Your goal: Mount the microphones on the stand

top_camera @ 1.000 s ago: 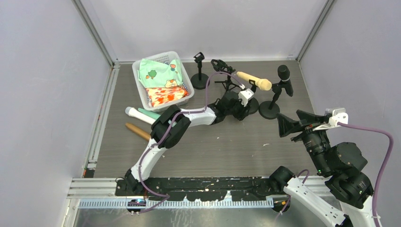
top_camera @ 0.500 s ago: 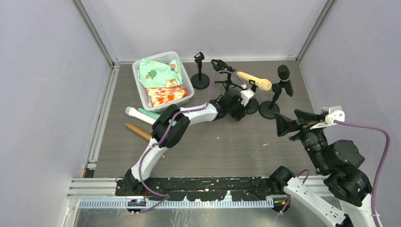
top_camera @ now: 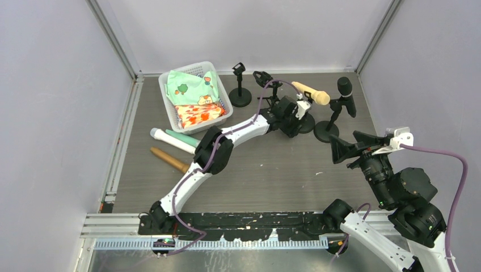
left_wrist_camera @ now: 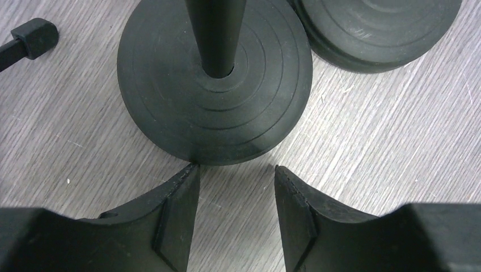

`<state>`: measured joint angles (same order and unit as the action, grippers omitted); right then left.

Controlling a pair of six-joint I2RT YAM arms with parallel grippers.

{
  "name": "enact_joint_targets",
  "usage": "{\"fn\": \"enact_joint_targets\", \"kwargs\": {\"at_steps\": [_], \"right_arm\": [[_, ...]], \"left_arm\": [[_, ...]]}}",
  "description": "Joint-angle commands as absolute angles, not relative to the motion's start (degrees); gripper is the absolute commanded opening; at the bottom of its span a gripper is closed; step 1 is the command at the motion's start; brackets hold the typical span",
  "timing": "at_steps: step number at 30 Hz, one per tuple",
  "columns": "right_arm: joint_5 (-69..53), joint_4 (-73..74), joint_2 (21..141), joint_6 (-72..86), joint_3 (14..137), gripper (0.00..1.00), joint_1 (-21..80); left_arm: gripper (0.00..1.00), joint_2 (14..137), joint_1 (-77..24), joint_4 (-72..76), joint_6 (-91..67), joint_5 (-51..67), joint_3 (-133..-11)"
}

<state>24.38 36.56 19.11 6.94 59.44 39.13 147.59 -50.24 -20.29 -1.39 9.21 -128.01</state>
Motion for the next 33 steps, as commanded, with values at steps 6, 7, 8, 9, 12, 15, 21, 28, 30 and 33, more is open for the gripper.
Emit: {"fn": "enact_joint_targets", "kwargs": {"at_steps": [6, 7, 8, 9, 12, 15, 21, 28, 30, 33], "right_arm": [[24.81, 35.85, 19.08, 5.95, 59.93, 0.80, 39.03], [24.77, 35.86, 19.12, 6.07, 59.94, 0.80, 39.08], [24.72, 35.86, 19.20, 6.18, 60.08, 0.80, 39.03], [24.63, 35.97, 19.32, 6.24, 60.18, 0.80, 39.10], [24.57, 36.19, 19.51, 6.41, 60.51, 0.80, 39.03], [24.55, 36.10, 19.53, 6.66, 60.47, 0.80, 39.04], [24.19, 36.10, 19.98, 6.88, 60.75, 0.80, 39.09], [24.02, 36.93, 20.06, 7.06, 61.68, 0.80, 39.07], [24.10, 37.01, 20.01, 7.13, 61.79, 0.80, 39.05], [24.44, 37.00, 19.86, 6.96, 61.79, 0.80, 39.04]], "left_arm": [[0.53, 155.11, -50.91, -25.48, -5.18, 13.54, -141.04], [0.53, 155.49, -50.97, -24.95, -5.37, 13.54, -141.65], [0.53, 155.45, -50.98, -23.41, -5.24, 13.43, -141.20], [0.54, 154.95, -50.98, -21.39, -5.27, 13.05, -140.06], [0.56, 153.18, -50.87, -14.45, -5.59, 11.67, -135.60], [0.56, 153.19, -50.71, -10.12, -5.71, 11.86, -134.59], [0.56, 155.87, -50.66, -7.47, -6.44, 11.15, -138.66], [0.56, 155.23, -50.63, -3.86, -6.59, 11.49, -136.78], [0.56, 152.29, -50.62, -1.10, -6.19, 12.24, -131.20], [0.56, 145.79, -50.62, 6.56, -6.07, 12.80, -119.14]]}}
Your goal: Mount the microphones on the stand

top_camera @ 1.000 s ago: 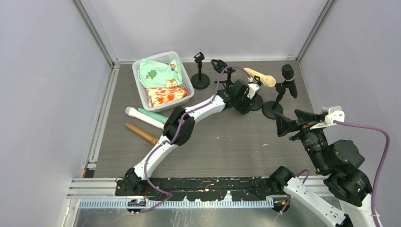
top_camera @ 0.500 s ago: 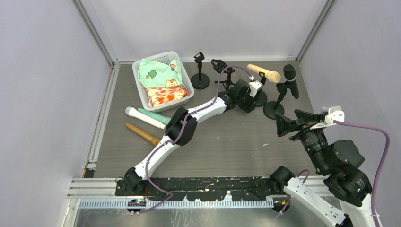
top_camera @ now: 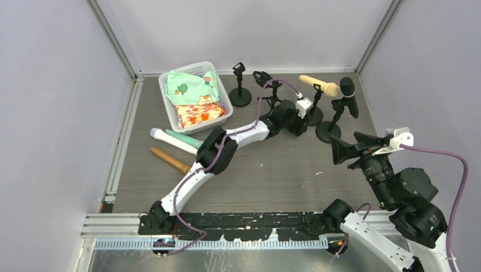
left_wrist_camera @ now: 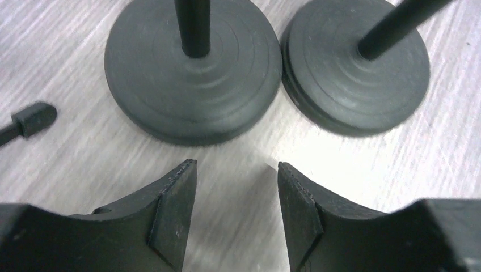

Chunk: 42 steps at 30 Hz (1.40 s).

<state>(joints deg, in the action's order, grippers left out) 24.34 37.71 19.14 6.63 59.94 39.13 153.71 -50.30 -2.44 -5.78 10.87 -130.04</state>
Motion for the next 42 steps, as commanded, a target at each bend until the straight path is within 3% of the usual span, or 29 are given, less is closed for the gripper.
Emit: {"fn": "enact_joint_targets", "kwargs": {"at_steps": [1, 10, 23, 29, 42], "right_arm": [[24.58, 36.96, 19.81, 6.81, 61.72, 0.80, 39.04], [26.14, 34.53, 21.73, 6.45, 59.83, 0.80, 39.02], [26.45, 32.36, 24.34, 7.52, 57.39, 0.80, 39.06], [26.22, 32.01, 25.10, 8.06, 57.04, 0.80, 39.07], [23.93, 32.78, 24.44, 10.61, 56.79, 0.81, 39.09]], "left_arm": [[0.56, 143.69, -50.62, 9.11, -6.02, 12.75, -114.98], [0.57, 126.57, -50.62, 27.59, -6.00, 11.13, -86.14], [0.60, 114.18, -48.07, 52.25, -5.30, 2.09, -61.94], [0.62, 116.16, -44.57, 57.91, -4.70, 0.95, -63.52], [0.65, 131.74, -42.80, 65.52, -1.35, -6.49, -82.97]]}}
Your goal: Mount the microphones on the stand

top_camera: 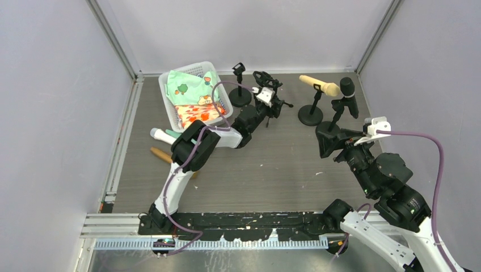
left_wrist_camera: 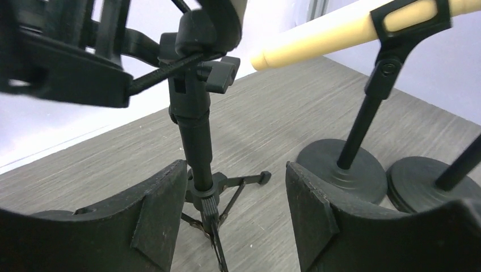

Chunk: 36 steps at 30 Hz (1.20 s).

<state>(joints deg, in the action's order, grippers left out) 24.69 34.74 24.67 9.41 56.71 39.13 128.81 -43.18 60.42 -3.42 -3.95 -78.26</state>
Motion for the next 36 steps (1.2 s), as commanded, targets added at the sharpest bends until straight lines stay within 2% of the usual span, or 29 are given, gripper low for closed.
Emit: {"fn": "enact_joint_targets", "kwargs": {"at_steps": [1, 10, 16, 22, 27, 31, 36], "right_arm": [[23.91, 32.85, 24.40, 10.63, 56.78, 0.80, 39.03], [22.45, 33.78, 24.20, 11.66, 57.38, 0.81, 39.04], [21.99, 35.24, 23.93, 11.88, 58.46, 0.81, 39.03], [21.96, 36.25, 23.56, 12.15, 58.89, 0.81, 39.05], [22.06, 36.22, 23.52, 11.97, 58.89, 0.81, 39.09], [22.35, 36.21, 23.50, 11.43, 58.67, 0.81, 39.09], [22.58, 35.89, 23.31, 11.18, 58.00, 0.81, 39.08]], "left_arm": [[0.65, 132.66, -42.78, 65.42, -1.04, -6.65, -84.28], [0.58, 140.65, -42.71, 62.63, 2.92, -13.09, -94.45], [0.55, 144.87, -42.63, 58.71, 3.78, -13.24, -102.07], [0.44, 146.73, -42.15, 56.92, 3.76, -13.98, -104.95], [0.22, 145.05, -42.10, 57.93, 3.35, -12.81, -100.95], [0.13, 140.56, -42.10, 61.02, 1.62, -8.40, -92.64], [0.05, 129.87, -42.10, 67.05, -3.07, -1.54, -75.72]]}}
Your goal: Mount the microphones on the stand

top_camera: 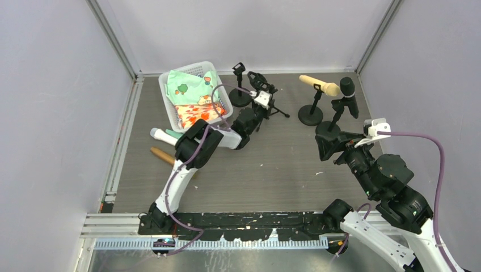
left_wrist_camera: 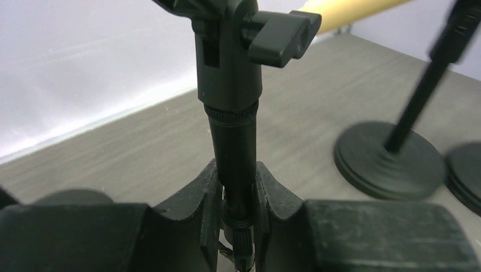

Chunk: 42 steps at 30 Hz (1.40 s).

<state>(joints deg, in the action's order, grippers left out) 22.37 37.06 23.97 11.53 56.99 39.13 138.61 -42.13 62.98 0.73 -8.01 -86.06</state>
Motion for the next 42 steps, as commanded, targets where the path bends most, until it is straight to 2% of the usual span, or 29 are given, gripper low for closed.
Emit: {"fn": "enact_joint_targets", "kwargs": {"at_steps": [1, 5, 10, 13, 20, 21, 22, 26, 32, 35, 37, 42], "right_arm": [[22.60, 35.72, 23.25, 11.10, 57.82, 0.81, 39.03], [22.22, 35.20, 23.57, 10.83, 57.38, 0.81, 39.06], [21.99, 34.57, 23.75, 10.67, 56.69, 0.80, 39.04], [21.73, 34.32, 23.98, 10.64, 56.30, 0.81, 39.07], [20.66, 32.91, 24.23, 11.24, 55.14, 0.81, 39.03], [20.52, 32.73, 24.33, 11.27, 55.03, 0.81, 39.07], [20.39, 32.63, 24.54, 11.20, 54.94, 0.81, 39.04], [19.87, 32.19, 24.88, 10.82, 54.69, 0.81, 39.10], [19.76, 31.17, 24.87, 10.78, 53.56, 0.81, 39.02], [19.70, 30.74, 24.88, 10.75, 53.07, 0.81, 39.09], [19.99, 30.40, 24.96, 10.94, 52.56, 0.81, 39.02], [21.54, 29.45, 25.52, 12.17, 51.22, 0.81, 39.07]], "left_arm": [[0.03, 128.02, -42.10, 68.57, -4.67, 1.71, -71.09], [0.00, 121.17, -42.38, 72.09, -10.78, 13.03, -58.93], [0.03, 115.31, -45.69, 74.82, -11.95, 19.92, -46.73], [0.16, 113.57, -47.93, 75.03, -11.07, 19.97, -41.78], [0.64, 110.79, -48.60, 80.76, -12.44, 11.89, -33.61], [0.74, 110.07, -48.60, 80.77, -12.32, 11.36, -32.89], [0.78, 109.23, -48.60, 80.77, -12.17, 10.91, -32.16], [0.88, 105.21, -48.77, 80.64, -11.96, 8.80, -28.86], [0.92, 96.40, -49.53, 77.70, -11.54, 2.19, -23.00], [0.92, 87.86, -50.70, 70.92, -11.60, -3.97, -21.32], [0.92, 80.95, -52.01, 61.14, -11.82, -11.71, -21.92], [0.92, 66.29, -52.39, 18.15, -20.78, -34.18, -32.59]]}}
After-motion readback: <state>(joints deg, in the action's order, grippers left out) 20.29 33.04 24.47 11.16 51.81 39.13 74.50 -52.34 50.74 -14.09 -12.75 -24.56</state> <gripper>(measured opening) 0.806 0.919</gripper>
